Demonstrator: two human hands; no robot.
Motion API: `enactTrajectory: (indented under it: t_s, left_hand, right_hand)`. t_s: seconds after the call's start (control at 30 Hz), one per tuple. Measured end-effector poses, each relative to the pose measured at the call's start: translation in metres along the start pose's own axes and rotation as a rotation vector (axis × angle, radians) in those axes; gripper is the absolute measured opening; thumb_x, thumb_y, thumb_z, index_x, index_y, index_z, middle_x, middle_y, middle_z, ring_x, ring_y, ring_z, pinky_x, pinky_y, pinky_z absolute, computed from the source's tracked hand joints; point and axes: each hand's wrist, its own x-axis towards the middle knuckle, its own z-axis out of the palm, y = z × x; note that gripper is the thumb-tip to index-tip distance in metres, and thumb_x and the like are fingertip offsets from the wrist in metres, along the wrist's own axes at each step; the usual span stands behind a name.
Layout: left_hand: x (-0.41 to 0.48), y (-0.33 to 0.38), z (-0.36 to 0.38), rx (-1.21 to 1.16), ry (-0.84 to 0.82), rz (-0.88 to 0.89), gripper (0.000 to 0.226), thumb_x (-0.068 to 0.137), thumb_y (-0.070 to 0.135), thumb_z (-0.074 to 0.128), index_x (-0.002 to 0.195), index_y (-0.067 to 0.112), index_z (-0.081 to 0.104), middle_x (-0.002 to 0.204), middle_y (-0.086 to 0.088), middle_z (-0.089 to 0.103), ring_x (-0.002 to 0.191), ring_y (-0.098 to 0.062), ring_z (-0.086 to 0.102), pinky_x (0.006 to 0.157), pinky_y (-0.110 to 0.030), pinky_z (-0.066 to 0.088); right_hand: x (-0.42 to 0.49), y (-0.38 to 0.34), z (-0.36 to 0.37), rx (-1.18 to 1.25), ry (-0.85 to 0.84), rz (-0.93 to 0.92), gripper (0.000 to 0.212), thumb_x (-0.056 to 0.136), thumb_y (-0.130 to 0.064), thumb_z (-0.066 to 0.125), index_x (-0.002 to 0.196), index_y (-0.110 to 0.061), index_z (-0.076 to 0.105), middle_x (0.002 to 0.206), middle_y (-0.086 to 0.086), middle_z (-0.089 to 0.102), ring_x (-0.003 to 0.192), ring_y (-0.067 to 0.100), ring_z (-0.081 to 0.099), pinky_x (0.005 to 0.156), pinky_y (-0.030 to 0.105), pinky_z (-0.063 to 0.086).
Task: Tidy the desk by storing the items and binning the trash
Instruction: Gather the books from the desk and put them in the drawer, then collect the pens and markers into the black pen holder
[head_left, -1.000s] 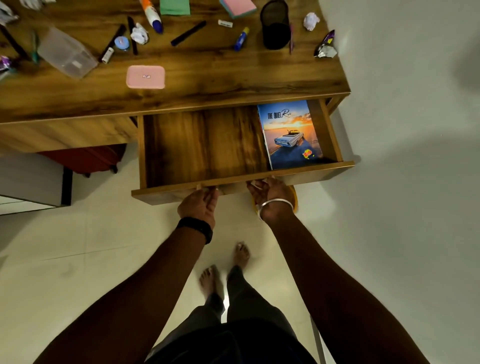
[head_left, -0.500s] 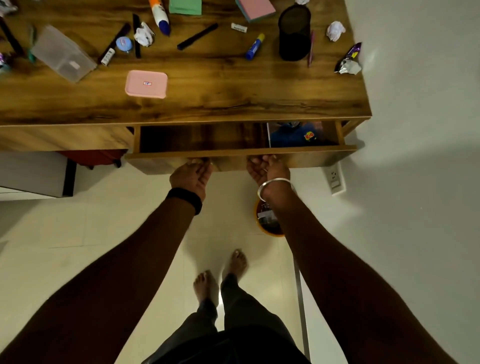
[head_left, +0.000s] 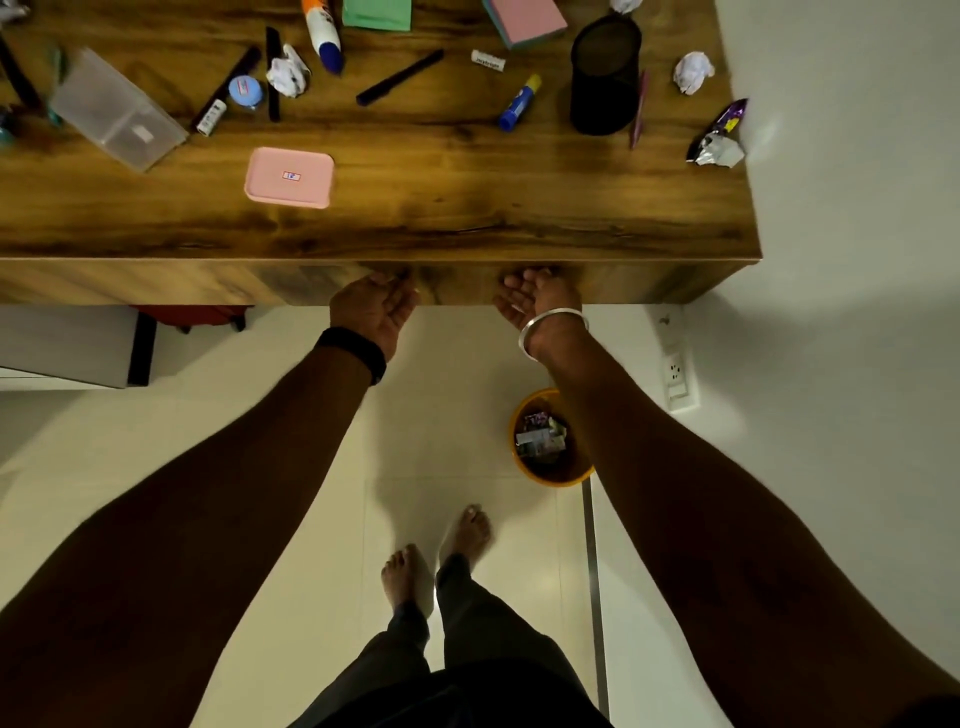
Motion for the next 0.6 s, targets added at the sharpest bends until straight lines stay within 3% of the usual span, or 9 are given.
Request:
enactTrajectory:
  t_s: [0.1, 0.27, 0.37, 0.47, 0.53, 0.6]
  left_hand:
    - [-0.005, -0.003, -0.001, 0.051, -0.032, 0.012, 0.013, 0.099, 0.006, 0.055, 0.111, 0.009, 0.06, 0.11, -0.014, 0.073, 0.093, -0.025, 0.075, 0.082, -0.039, 0.061]
    - [-0.024, -0.01, 0.006, 0.308, -0.008, 0.077, 0.012, 0.098, 0.004, 0.056, 0.108, 0.009, 0.061, 0.101, -0.016, 0.072, 0.09, -0.032, 0.071, 0.083, -0.042, 0.061]
    - [-0.04, -0.003, 0.017, 0.488, -0.041, 0.23, 0.016, 0.097, 0.005, 0.056, 0.091, 0.017, 0.065, 0.089, -0.011, 0.071, 0.082, -0.028, 0.068, 0.075, -0.039, 0.058]
    - [-0.051, 0.015, 0.025, 0.665, -0.092, 0.421, 0.015, 0.097, 0.01, 0.055, 0.089, 0.02, 0.063, 0.09, -0.01, 0.07, 0.077, -0.023, 0.067, 0.066, -0.034, 0.055]
    - [-0.053, 0.032, 0.031, 0.773, -0.102, 0.585, 0.015, 0.095, 0.015, 0.056, 0.088, 0.026, 0.064, 0.091, -0.009, 0.07, 0.082, -0.025, 0.068, 0.071, -0.037, 0.055]
    - [-0.053, 0.052, 0.038, 0.878, -0.118, 0.729, 0.018, 0.088, 0.011, 0.052, 0.086, 0.025, 0.064, 0.092, -0.006, 0.069, 0.087, -0.024, 0.066, 0.08, -0.034, 0.053]
  right_hand:
    - [-0.004, 0.004, -0.006, -0.044, -0.031, -0.018, 0.019, 0.105, -0.025, 0.041, 0.101, -0.013, 0.055, 0.105, 0.014, 0.069, 0.105, 0.033, 0.067, 0.078, 0.046, 0.058]
    - [-0.023, 0.016, -0.01, -0.181, -0.064, -0.082, 0.011, 0.102, -0.02, 0.05, 0.1, -0.015, 0.06, 0.089, 0.01, 0.067, 0.092, 0.03, 0.068, 0.086, 0.051, 0.056]
    - [-0.039, 0.013, -0.006, -0.279, -0.113, -0.214, 0.008, 0.101, -0.019, 0.055, 0.097, -0.016, 0.062, 0.09, 0.009, 0.067, 0.09, 0.026, 0.067, 0.083, 0.046, 0.057]
    - [-0.053, -0.003, 0.007, -0.39, -0.138, -0.402, 0.008, 0.099, -0.015, 0.056, 0.095, -0.016, 0.064, 0.091, 0.01, 0.067, 0.085, 0.024, 0.065, 0.07, 0.037, 0.056]
    - [-0.059, -0.017, 0.019, -0.497, -0.143, -0.54, 0.01, 0.096, -0.017, 0.058, 0.091, -0.021, 0.067, 0.089, 0.01, 0.069, 0.083, 0.027, 0.066, 0.069, 0.038, 0.056]
    - [-0.062, -0.034, 0.033, -0.63, -0.137, -0.676, 0.01, 0.09, -0.025, 0.06, 0.085, -0.029, 0.067, 0.089, 0.007, 0.074, 0.087, 0.028, 0.07, 0.079, 0.043, 0.057]
